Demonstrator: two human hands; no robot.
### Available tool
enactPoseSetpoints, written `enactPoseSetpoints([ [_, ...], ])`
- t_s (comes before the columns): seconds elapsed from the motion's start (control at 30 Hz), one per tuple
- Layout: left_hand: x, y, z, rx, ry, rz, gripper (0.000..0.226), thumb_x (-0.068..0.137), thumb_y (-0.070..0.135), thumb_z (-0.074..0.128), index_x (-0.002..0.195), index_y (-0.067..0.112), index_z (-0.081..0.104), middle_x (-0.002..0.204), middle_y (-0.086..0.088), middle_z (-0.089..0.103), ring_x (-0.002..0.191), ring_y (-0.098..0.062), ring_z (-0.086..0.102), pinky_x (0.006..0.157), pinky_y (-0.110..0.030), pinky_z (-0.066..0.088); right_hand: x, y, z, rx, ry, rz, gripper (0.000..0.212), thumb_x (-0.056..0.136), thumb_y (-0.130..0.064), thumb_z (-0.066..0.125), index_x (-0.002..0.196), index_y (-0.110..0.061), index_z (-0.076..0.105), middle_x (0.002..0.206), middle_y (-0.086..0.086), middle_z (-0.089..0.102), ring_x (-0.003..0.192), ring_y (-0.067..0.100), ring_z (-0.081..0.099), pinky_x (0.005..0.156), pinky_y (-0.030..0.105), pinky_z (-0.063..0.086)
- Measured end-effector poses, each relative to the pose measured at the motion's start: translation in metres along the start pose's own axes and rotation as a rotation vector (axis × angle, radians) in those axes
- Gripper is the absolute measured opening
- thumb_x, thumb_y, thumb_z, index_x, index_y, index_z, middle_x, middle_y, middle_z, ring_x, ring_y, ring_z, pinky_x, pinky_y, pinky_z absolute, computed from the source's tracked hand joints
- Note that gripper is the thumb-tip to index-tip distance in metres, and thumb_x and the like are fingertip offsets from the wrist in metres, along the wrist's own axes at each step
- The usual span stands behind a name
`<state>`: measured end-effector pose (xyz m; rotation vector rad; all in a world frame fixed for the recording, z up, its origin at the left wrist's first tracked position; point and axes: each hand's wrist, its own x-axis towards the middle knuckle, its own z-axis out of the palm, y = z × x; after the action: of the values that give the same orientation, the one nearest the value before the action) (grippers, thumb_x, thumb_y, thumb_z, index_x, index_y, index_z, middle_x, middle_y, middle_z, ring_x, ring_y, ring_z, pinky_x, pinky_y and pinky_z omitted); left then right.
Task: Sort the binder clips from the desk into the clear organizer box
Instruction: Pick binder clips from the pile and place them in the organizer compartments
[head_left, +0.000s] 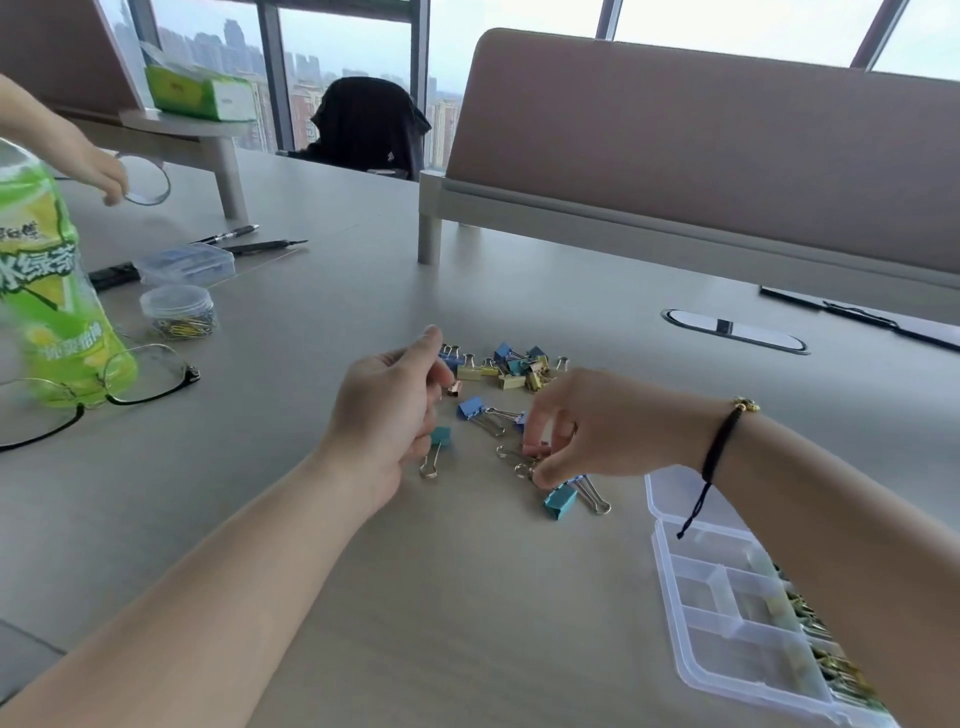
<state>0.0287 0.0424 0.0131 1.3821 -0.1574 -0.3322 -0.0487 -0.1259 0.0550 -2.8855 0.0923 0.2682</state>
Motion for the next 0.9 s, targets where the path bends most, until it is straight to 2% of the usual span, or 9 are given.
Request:
enactPoseSetpoints([
  [0.1,0.005,-0.003,-0.002,0.041,0.067,0.061,0.041,0.098,0.036,0.054,0.063,0.016,0.058,0.048,0.003,0.032,0.036,-0.011,0.021,0.040,-0.017,0.017,0.000,0.001,0.002,0.039,-0.035,-0.009,0.022,0.069,-0.036,0.081,0.090,-0.034,0.072,0.082,-0.012,0.069,0.075,0.008,0.065,0.066,0.025,0.051],
  [0.23,0.023,-0.002,-0.016,0.514,0.281,0.341,0.029,0.097,0.032,0.053,0.076,0.020,0.070,0.048,0.010,0.047,0.043,-0.006,0.045,0.047,-0.024,0.030,0.000,0.001,-0.001,0.066,-0.062,-0.022,0.019,0.073,-0.039,0.079,0.090,-0.034,0.073,0.081,-0.014,0.069,0.079,0.009,0.067,0.072,0.030,0.055],
  [0.3,0.033,-0.004,-0.025,0.729,0.286,0.384,0.023,0.094,0.035,0.057,0.087,0.020,0.072,0.066,0.004,0.061,0.068,-0.017,0.061,0.059,-0.025,0.039,0.004,0.003,-0.004,0.122,-0.019,-0.003,0.017,0.075,-0.042,0.079,0.088,-0.033,0.073,0.078,-0.014,0.067,0.076,0.011,0.068,0.067,0.029,0.055],
  [0.37,0.039,-0.009,-0.028,0.919,0.241,0.307,0.021,0.091,0.046,0.058,0.089,0.029,0.070,0.081,-0.003,0.067,0.083,-0.028,0.062,0.067,-0.029,0.045,0.017,0.005,-0.003,0.182,0.098,0.014,0.016,0.077,-0.039,0.080,0.089,-0.033,0.071,0.077,-0.015,0.064,0.073,0.009,0.064,0.060,0.022,0.047],
  [0.5,0.040,-0.010,-0.016,1.274,0.213,0.216,0.034,0.090,0.056,0.053,0.115,0.038,0.067,0.119,0.001,0.067,0.110,-0.028,0.060,0.082,-0.035,0.046,0.052,-0.004,0.001,0.195,0.276,-0.002,0.020,0.088,-0.025,0.070,0.108,-0.028,0.071,0.094,-0.010,0.064,0.085,0.011,0.057,0.064,0.020,0.041],
  [0.6,0.040,-0.009,-0.019,1.273,0.216,0.218,0.037,0.087,0.054,0.059,0.120,0.040,0.065,0.121,0.002,0.067,0.114,-0.027,0.059,0.087,-0.036,0.049,0.074,-0.017,0.006,0.165,0.260,-0.011,0.027,0.091,-0.017,0.063,0.114,-0.029,0.070,0.113,-0.006,0.065,0.094,0.012,0.055,0.078,0.024,0.043],
  [0.73,0.040,-0.008,-0.030,1.190,0.207,0.192,0.048,0.084,0.054,0.063,0.128,0.034,0.060,0.124,0.000,0.065,0.119,-0.026,0.056,0.092,-0.037,0.049,0.089,-0.026,0.013,0.072,0.184,-0.023,0.032,0.091,-0.009,0.060,0.111,-0.030,0.073,0.118,-0.005,0.068,0.106,0.017,0.061,0.091,0.029,0.051],
  [0.83,0.043,-0.007,-0.033,1.254,0.177,0.177,0.032,0.091,0.049,0.055,0.117,0.033,0.066,0.122,-0.002,0.066,0.114,-0.028,0.058,0.089,-0.035,0.048,0.087,-0.024,0.014,0.051,0.193,-0.051,0.027,0.094,-0.013,0.059,0.110,-0.027,0.075,0.115,-0.004,0.069,0.108,0.016,0.058,0.090,0.025,0.048],
  [0.9,0.043,-0.009,-0.033,1.332,0.121,0.181,0.036,0.091,0.059,0.049,0.110,0.032,0.064,0.116,-0.001,0.066,0.108,-0.029,0.060,0.083,-0.034,0.048,0.084,-0.022,0.012,0.037,0.191,-0.080,0.021,0.094,-0.017,0.060,0.105,-0.023,0.076,0.110,-0.001,0.070,0.104,0.017,0.059,0.086,0.023,0.047],
])
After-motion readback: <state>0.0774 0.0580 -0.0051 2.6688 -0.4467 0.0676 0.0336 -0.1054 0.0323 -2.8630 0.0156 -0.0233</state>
